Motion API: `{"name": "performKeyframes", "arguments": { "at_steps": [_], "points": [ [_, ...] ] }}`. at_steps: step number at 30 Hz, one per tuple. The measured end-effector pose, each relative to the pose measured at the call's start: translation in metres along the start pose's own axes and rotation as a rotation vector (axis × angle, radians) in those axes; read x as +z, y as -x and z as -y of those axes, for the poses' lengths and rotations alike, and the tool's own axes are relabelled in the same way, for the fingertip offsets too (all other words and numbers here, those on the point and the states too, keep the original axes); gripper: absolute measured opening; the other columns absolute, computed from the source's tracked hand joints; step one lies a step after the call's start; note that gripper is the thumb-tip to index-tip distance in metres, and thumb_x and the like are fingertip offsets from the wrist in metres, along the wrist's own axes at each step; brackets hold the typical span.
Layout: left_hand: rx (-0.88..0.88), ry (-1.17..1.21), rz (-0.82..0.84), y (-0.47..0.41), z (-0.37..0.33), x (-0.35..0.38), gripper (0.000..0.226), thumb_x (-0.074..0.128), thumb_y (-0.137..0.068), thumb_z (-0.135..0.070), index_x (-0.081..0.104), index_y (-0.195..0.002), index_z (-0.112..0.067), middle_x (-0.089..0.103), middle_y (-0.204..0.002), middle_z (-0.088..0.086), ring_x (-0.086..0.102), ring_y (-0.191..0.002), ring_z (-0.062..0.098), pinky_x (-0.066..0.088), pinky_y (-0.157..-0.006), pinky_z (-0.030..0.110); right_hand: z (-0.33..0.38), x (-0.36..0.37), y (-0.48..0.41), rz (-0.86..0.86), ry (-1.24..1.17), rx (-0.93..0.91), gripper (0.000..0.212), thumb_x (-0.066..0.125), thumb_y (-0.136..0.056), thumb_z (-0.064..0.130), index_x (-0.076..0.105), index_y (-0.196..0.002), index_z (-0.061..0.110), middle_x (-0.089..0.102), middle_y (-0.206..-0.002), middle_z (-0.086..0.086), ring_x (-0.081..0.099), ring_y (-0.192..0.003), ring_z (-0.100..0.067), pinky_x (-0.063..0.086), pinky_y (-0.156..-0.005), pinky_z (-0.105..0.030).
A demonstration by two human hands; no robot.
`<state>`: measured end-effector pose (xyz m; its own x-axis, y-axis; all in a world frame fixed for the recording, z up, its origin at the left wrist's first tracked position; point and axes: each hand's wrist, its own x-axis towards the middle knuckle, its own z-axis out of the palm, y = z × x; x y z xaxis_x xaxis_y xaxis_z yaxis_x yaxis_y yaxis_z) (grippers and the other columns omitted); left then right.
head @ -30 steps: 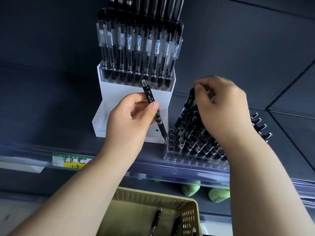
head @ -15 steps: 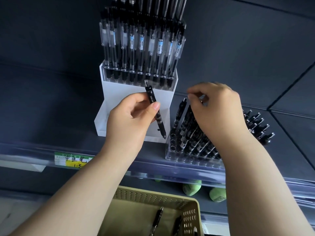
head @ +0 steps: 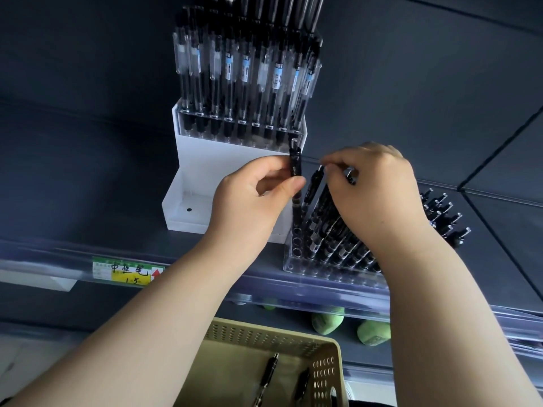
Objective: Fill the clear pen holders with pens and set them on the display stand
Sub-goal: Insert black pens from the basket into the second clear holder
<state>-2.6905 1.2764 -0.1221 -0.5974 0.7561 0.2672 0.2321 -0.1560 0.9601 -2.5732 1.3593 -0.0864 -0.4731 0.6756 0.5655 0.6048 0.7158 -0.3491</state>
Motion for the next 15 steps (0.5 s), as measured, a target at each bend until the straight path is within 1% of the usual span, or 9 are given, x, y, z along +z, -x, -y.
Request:
{"name": "performKeyframes", "arguments": {
  "at_steps": [2,5,6,9,12,15],
  "points": [
    [0.013,-0.054,0.017,0.000,0.002,0.003,0.028,0.071,-0.080,-0.023,0.069,-0.108,-0.017,0.071,-0.096,-0.009,0.065,-0.089,0.002,0.052,-0.086,0.022,0.001,-0.002,0.001,-0.025,-0.009,0.003,0.022,0.055,-0.086,0.015,0.073,-0.095,0.022,0.069,-0.090,-0.002,0.056,-0.087,-0.028,0.047,-0.081,-0.040],
    [0.034,-0.093,0.038,0.000,0.004,0.008,0.024,0.072,-0.080,-0.020,0.069,-0.104,-0.019,0.070,-0.090,-0.013,0.064,-0.082,-0.003,0.049,-0.077,0.010,0.001,-0.005,0.002,-0.047,-0.022,0.005,0.021,0.055,-0.086,0.016,0.073,-0.094,0.022,0.069,-0.090,-0.001,0.056,-0.087,-0.027,0.047,-0.081,-0.039],
    [0.042,-0.113,0.040,0.000,0.005,0.009,0.024,0.072,-0.080,-0.018,0.069,-0.104,-0.019,0.070,-0.089,-0.013,0.064,-0.081,-0.003,0.048,-0.076,0.008,0.000,-0.005,0.002,-0.049,-0.022,0.006,0.021,0.055,-0.086,0.016,0.073,-0.094,0.022,0.069,-0.090,-0.001,0.056,-0.087,-0.026,0.047,-0.081,-0.039],
    [0.039,-0.154,0.044,0.002,0.009,0.015,0.029,0.074,-0.078,-0.016,0.069,-0.106,-0.017,0.069,-0.088,-0.012,0.064,-0.082,-0.001,0.048,-0.075,0.006,-0.001,-0.006,0.003,-0.051,-0.023,0.013,0.021,0.055,-0.085,0.017,0.073,-0.095,0.021,0.068,-0.090,-0.001,0.056,-0.087,-0.026,0.047,-0.081,-0.038],
    [0.027,-0.170,0.054,0.003,0.013,0.019,0.031,0.075,-0.078,-0.015,0.068,-0.107,-0.018,0.064,-0.084,-0.020,0.062,-0.081,-0.007,0.045,-0.073,0.002,-0.002,-0.008,0.004,-0.049,-0.031,0.018,0.022,0.054,-0.085,0.018,0.072,-0.096,0.021,0.068,-0.090,-0.002,0.056,-0.088,-0.026,0.046,-0.081,-0.038],
    [0.035,-0.179,0.051,0.003,0.015,0.021,0.028,0.074,-0.078,-0.014,0.068,-0.105,-0.017,0.063,-0.082,-0.022,0.060,-0.077,-0.012,0.043,-0.071,0.000,-0.003,-0.011,0.004,-0.045,-0.033,0.029,0.021,0.054,-0.086,0.018,0.072,-0.096,0.021,0.067,-0.089,-0.001,0.056,-0.087,-0.025,0.046,-0.081,-0.037]
  ]
}}
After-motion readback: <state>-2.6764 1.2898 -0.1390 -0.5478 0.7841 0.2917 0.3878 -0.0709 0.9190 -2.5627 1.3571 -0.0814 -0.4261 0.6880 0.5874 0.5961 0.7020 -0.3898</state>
